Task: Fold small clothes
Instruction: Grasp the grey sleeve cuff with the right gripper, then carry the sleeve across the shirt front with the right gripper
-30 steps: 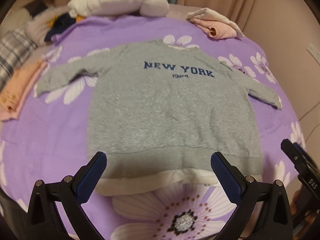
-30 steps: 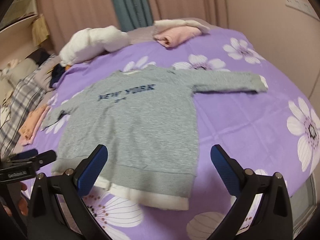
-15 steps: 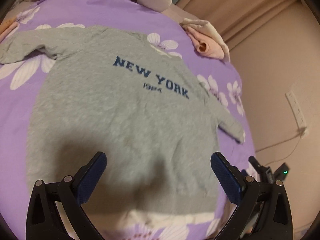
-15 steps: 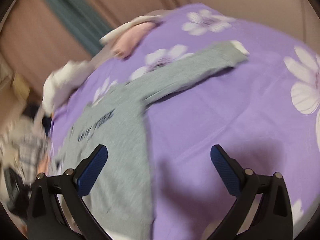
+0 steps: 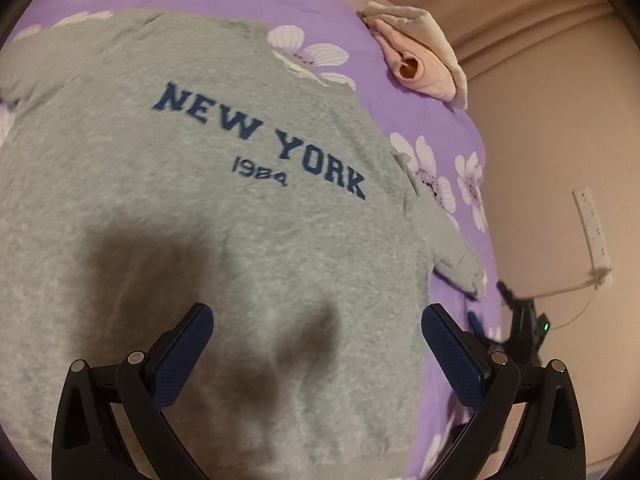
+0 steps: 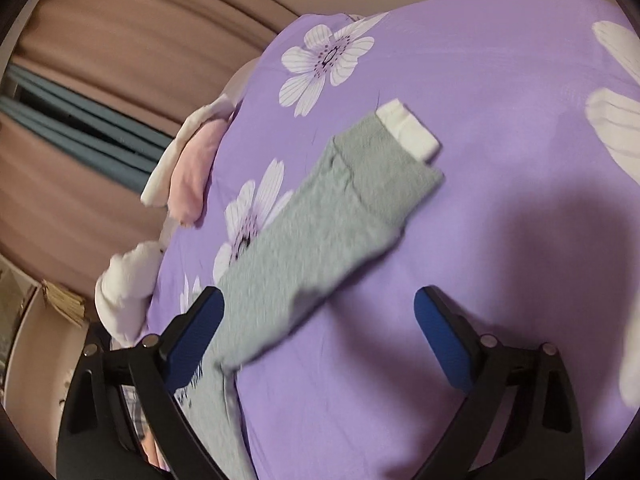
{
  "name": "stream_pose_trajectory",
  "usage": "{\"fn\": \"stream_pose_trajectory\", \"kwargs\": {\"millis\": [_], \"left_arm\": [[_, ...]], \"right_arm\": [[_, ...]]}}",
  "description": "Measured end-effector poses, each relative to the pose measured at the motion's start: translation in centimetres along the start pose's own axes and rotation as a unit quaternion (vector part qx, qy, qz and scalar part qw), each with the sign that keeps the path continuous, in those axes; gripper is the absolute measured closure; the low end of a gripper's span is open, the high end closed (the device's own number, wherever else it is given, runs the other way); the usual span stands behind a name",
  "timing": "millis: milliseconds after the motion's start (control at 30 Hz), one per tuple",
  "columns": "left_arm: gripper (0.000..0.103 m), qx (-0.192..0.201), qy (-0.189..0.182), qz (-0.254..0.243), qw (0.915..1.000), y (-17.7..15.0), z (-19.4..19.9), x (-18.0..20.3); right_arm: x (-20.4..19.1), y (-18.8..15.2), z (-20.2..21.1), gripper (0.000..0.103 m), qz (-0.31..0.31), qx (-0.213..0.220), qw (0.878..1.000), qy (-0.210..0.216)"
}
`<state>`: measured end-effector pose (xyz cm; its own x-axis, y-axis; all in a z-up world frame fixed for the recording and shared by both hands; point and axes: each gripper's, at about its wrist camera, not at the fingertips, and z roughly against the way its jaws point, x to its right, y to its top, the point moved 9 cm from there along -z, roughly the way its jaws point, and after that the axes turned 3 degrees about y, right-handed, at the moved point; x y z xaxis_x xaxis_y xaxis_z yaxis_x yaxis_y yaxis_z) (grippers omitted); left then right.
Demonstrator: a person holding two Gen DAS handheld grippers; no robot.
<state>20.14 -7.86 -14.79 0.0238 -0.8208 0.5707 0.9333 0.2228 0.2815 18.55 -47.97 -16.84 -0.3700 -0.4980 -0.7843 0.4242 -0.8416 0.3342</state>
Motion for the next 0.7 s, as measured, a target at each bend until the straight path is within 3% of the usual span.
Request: {"fn": "stream_pose_trajectory", "kwargs": {"millis": [100,200,300,367,467,533,700], "left_arm": [[0.0,-0.002,0.004,-0.011,0.9999,0.0,-0.3,0.6],[0.0,-0.006,0.015,-0.02,0.9997,-0.1,-0.7,0.6],[0.0,-0.011,0.027,-0.026,0.9992,-0.2,-1.1,0.3],[0.0,-0.011,0.034,-0.028,0.999,-0.2,-1.1,0.1],[0.0,-0.008,0.033,-0.028,0.999,-0.3,-0.6,-0.3],[0.0,-0.004,0.029,-0.028,0.9992,-0.4,-0.1,-0.5],[0.0,0.014,0.024,-0.031,0.9991,-0.7,1.8,-1.8]], "right_arm": [[0.2,1.8,-1.4,0.012,-0.018,0.007,1.0,0.002],[1.4,3.4,-2.1,0.028,-0.051,0.017,0.999,0.002],[2.6,4.3,-2.1,0.052,-0.078,0.028,0.997,-0.001],[3.7,4.4,-2.2,0.082,-0.086,0.03,0.996,-0.014],[4.3,4.5,-1.9,0.086,-0.103,0.032,0.994,0.013],[3.9,4.5,-1.6,0.085,-0.092,0.027,0.995,0.001],[-1.9,5.0,-0.9,0.085,0.031,0.027,0.997,-0.058]]}}
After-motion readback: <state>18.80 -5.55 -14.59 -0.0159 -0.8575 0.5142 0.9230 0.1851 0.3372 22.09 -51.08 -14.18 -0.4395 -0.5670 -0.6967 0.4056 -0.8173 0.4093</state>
